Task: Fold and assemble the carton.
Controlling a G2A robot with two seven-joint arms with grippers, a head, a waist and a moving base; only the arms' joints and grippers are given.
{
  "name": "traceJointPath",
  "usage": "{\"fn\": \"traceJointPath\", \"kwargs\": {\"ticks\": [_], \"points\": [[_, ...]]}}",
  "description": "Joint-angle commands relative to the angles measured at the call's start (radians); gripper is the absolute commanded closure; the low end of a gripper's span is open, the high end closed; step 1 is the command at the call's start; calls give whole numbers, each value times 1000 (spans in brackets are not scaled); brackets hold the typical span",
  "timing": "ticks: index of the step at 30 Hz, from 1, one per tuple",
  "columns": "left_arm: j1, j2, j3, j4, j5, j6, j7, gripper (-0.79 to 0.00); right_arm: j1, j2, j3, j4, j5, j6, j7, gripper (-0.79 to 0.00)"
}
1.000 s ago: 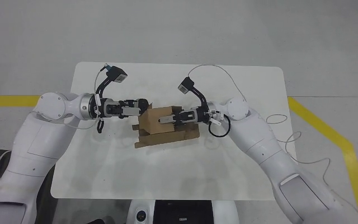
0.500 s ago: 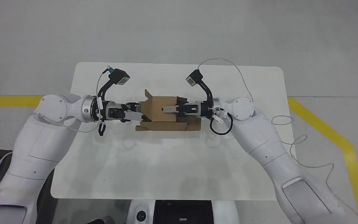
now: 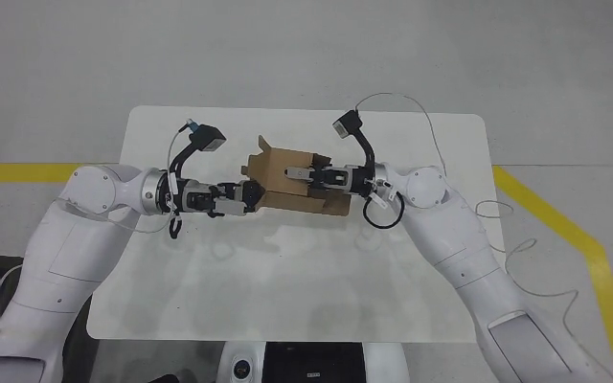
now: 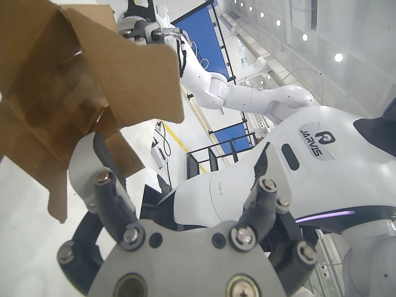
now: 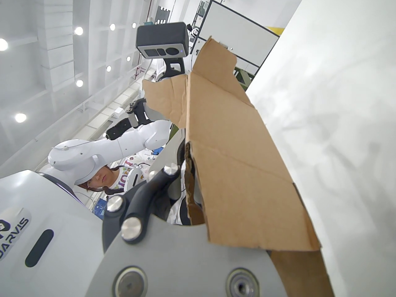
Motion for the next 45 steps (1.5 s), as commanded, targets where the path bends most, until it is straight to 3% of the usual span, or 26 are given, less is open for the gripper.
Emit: {"fn": "traceJointPath", "kwargs": {"ticks": [1, 17, 45], "points": [[4, 0, -1, -6, 0, 2, -2, -785, -3, 1, 4, -8, -9, 0, -12, 0], [35, -1, -2, -48, -2, 16, -16, -785, 12, -7, 2, -14, -38, -11, -57, 0], [4, -17, 6, 11, -2, 20, -20, -785, 26, -46, -65, 32, -3, -37, -66, 0]]}}
